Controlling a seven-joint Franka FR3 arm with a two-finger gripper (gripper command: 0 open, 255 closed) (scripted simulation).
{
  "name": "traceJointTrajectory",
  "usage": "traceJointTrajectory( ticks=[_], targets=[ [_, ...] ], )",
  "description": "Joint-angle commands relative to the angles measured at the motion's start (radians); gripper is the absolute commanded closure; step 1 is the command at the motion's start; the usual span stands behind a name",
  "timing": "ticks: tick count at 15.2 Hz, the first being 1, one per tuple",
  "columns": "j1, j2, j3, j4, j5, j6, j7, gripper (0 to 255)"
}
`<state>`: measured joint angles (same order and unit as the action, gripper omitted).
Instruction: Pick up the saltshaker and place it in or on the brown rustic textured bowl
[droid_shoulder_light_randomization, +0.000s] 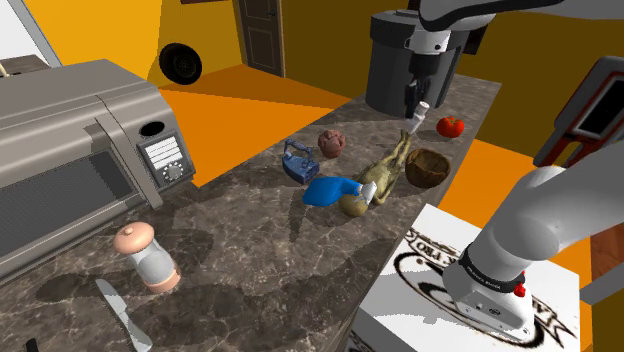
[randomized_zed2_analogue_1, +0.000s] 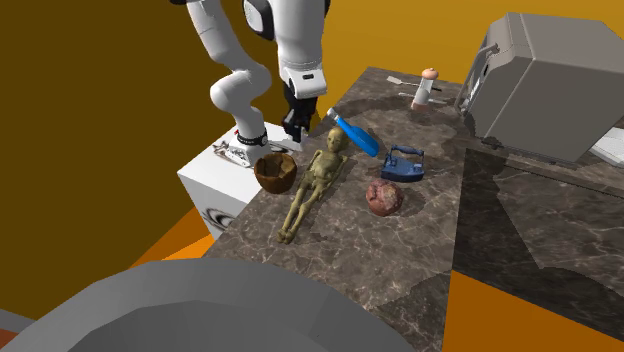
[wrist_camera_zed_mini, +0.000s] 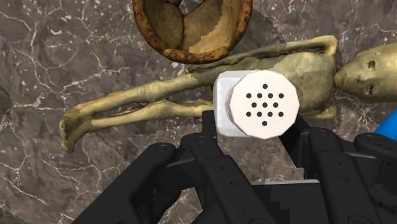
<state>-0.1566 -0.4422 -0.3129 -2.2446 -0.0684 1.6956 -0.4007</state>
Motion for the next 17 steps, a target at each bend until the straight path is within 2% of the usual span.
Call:
traceJointTrajectory(
  ticks=[1,5,17],
  targets=[
    [-0.024,-0.066,-0.015,-0.047,-0.029,-0.017,-0.023,255],
    [-0.070,-0.180,-0.042,-0.116,-0.081,-0.060,-0.066,255],
    [-0.077,-0.163,-0.070,-0.264,-0.100,0.105,-0.070,255]
  ],
)
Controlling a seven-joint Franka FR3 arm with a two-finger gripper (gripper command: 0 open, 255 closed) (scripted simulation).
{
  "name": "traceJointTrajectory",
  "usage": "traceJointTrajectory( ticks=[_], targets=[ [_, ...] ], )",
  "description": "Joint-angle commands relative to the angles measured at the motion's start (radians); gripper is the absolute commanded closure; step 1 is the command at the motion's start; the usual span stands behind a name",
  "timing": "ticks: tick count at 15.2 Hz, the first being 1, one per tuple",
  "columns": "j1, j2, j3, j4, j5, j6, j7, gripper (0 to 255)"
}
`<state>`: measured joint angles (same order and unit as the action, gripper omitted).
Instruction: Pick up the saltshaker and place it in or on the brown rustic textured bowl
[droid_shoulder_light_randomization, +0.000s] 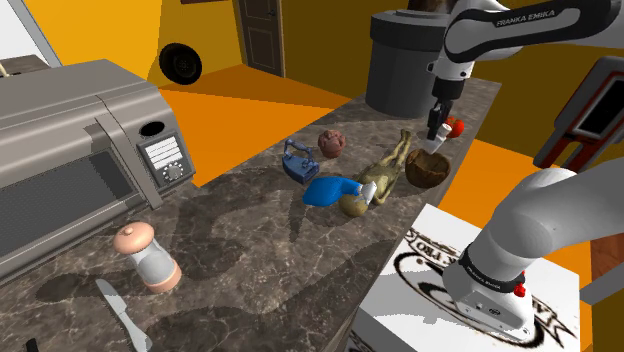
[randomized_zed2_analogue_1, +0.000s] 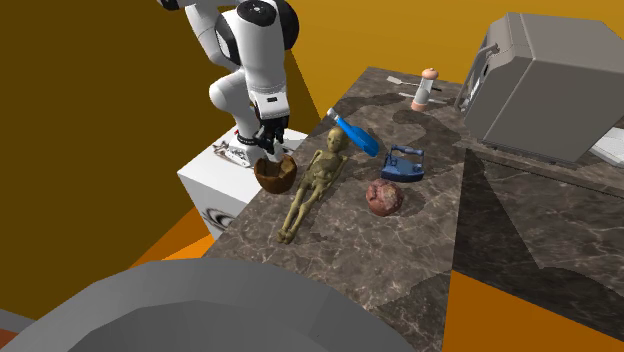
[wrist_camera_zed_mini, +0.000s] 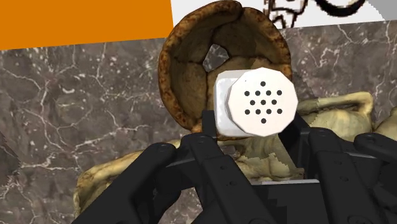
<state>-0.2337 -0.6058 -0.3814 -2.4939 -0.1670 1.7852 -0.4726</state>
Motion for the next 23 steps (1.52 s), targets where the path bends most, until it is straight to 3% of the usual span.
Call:
traceJointTrajectory(
  ticks=[1,4,11,12,17,21,23],
  targets=[
    [-0.001,0.004,-0.004,-0.026,-0.003,0.030,0.001,255],
    [-0.002,0.015,-0.012,-0.057,-0.007,0.072,-0.001,255],
    [-0.002,0.015,-0.012,-0.057,-0.007,0.072,-0.001,255],
    [-0.002,0.015,-0.012,-0.057,-0.007,0.073,-0.001,0],
    [-0.002,0.015,-0.012,-0.057,-0.007,0.072,-0.001,0],
    [0.006,0.010,0.005,0.067,0.008,-0.055,-0.004,0],
    [0.006,0.010,0.005,0.066,0.008,-0.055,-0.004,0]
  ],
)
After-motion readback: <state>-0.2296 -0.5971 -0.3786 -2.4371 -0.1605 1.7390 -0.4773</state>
